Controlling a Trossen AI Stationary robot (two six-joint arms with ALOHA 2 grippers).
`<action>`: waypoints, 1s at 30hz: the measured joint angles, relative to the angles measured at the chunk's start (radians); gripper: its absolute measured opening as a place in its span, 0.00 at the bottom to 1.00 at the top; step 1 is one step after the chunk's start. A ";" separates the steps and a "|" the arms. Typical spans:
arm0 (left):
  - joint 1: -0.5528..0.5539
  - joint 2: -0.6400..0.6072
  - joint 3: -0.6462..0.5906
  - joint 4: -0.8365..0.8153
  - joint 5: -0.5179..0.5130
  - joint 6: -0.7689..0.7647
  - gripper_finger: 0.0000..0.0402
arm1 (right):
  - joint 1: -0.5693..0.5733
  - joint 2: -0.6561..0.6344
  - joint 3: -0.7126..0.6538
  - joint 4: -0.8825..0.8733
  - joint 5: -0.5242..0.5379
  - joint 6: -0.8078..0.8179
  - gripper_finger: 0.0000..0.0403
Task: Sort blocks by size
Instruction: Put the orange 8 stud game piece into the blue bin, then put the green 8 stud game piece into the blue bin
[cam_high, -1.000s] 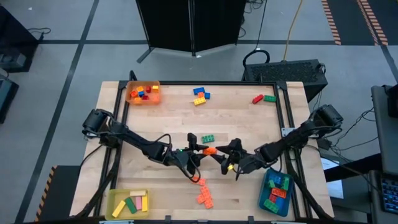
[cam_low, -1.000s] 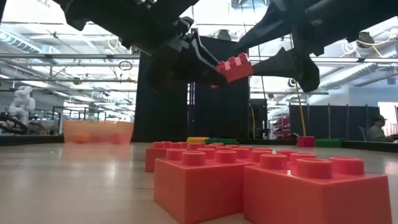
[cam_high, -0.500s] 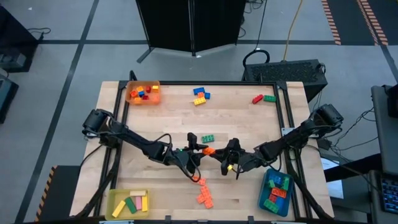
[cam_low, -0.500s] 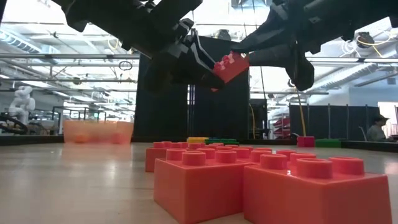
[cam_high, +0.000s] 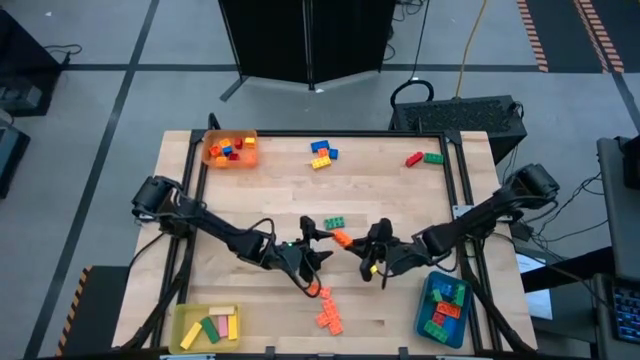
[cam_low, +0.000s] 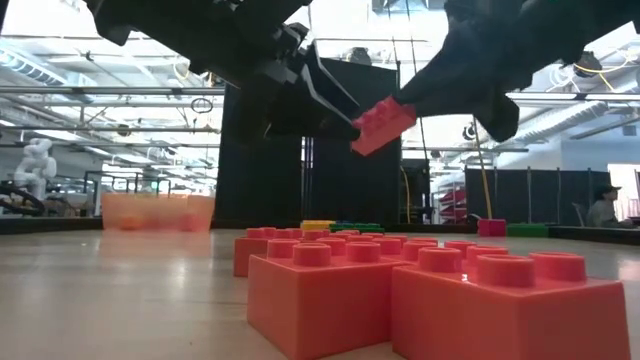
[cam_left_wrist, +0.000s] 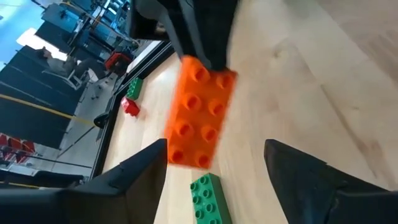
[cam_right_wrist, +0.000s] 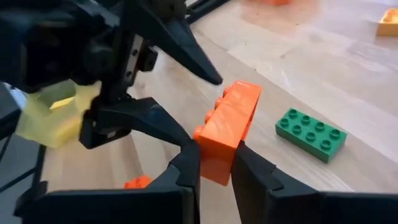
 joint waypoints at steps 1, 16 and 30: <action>-0.002 0.000 0.000 -0.001 -0.003 0.000 0.67 | 0.004 -0.017 0.000 -0.017 -0.001 0.001 0.13; -0.006 0.000 0.001 -0.052 -0.064 -0.049 0.68 | 0.074 -0.336 0.000 -0.606 -0.315 0.310 0.10; -0.007 0.000 0.001 -0.057 -0.018 -0.111 0.68 | 0.063 -0.350 0.000 -0.712 -0.306 0.355 0.08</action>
